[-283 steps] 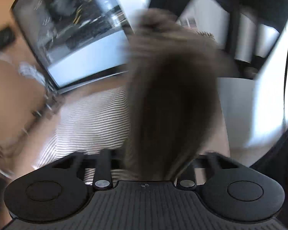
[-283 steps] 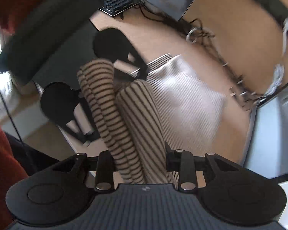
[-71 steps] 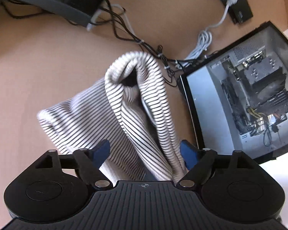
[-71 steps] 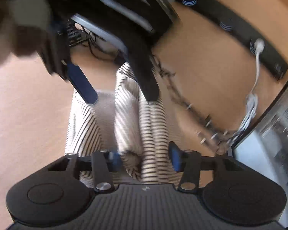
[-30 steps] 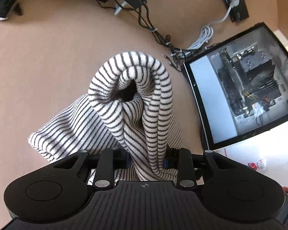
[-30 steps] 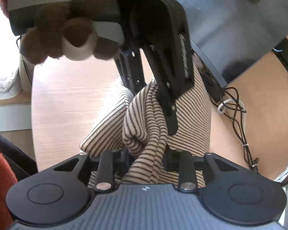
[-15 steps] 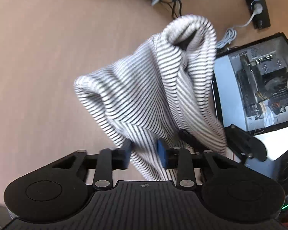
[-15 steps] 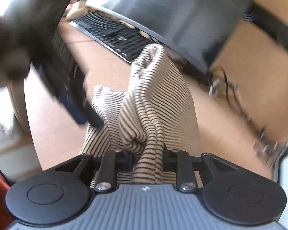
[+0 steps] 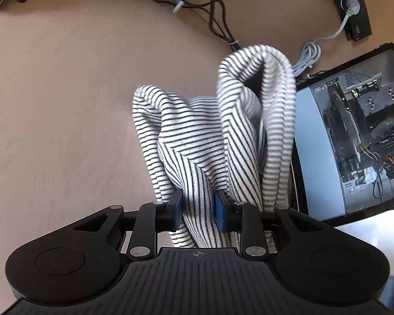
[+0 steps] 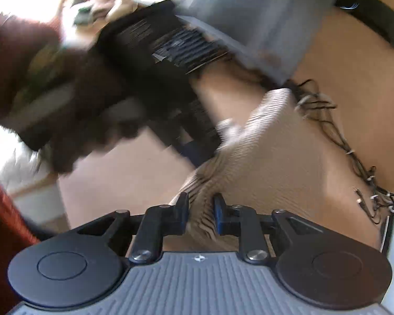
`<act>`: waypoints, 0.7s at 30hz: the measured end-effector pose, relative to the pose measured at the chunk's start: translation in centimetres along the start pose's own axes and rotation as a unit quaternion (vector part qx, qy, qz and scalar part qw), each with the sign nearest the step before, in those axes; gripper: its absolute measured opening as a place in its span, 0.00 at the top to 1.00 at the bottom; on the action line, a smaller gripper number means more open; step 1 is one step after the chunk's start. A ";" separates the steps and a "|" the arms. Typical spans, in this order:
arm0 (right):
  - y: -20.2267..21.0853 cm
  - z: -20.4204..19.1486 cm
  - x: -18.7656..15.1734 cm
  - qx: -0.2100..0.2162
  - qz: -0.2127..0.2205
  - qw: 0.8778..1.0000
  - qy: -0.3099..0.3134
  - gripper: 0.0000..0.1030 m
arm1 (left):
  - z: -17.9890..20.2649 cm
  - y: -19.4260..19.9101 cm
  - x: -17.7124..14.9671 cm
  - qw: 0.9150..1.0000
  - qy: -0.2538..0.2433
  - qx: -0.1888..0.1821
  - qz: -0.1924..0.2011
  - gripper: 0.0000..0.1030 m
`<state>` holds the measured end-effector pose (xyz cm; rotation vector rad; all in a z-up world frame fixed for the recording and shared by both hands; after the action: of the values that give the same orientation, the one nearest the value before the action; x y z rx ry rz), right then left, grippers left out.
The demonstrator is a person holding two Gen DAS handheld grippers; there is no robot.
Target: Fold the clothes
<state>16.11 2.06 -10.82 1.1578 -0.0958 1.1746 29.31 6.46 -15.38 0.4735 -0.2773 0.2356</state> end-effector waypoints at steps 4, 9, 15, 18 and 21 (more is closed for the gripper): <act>-0.4 -1.0 -0.9 -0.004 -0.008 1.000 0.001 0.80 | -0.2 1.1 0.2 1.000 0.020 -0.012 -0.005 0.73; -0.4 -1.2 -1.3 0.001 -0.016 1.000 0.005 0.79 | 2.0 5.5 1.9 0.999 -0.025 -0.025 0.021 0.61; -0.6 -1.1 -1.8 -0.001 -0.017 1.000 0.004 0.76 | 5.9 3.1 3.7 0.997 -0.075 -0.029 0.015 0.32; -0.3 -1.4 -2.1 -0.005 -0.015 1.000 0.007 0.74 | 6.3 0.2 3.2 0.996 -0.092 -0.005 0.001 0.31; 0.0 -1.7 -2.6 -0.011 -0.009 1.000 0.016 0.73 | 6.0 -1.4 2.6 0.993 -0.116 0.038 -0.007 0.48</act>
<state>14.13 1.58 -13.13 1.1182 -0.0747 1.1735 30.93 2.75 -10.02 0.5786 -0.4927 0.1788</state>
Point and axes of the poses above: each gripper's, at about its wrist camera, not at the fingertips, and y roughly against the way its jaws point, z to its right, x to its top, the point moved 9 cm from there along -y, roughly the way its jaws point, and after that the axes turned 15 degrees about -x, right-handed, at the moved point
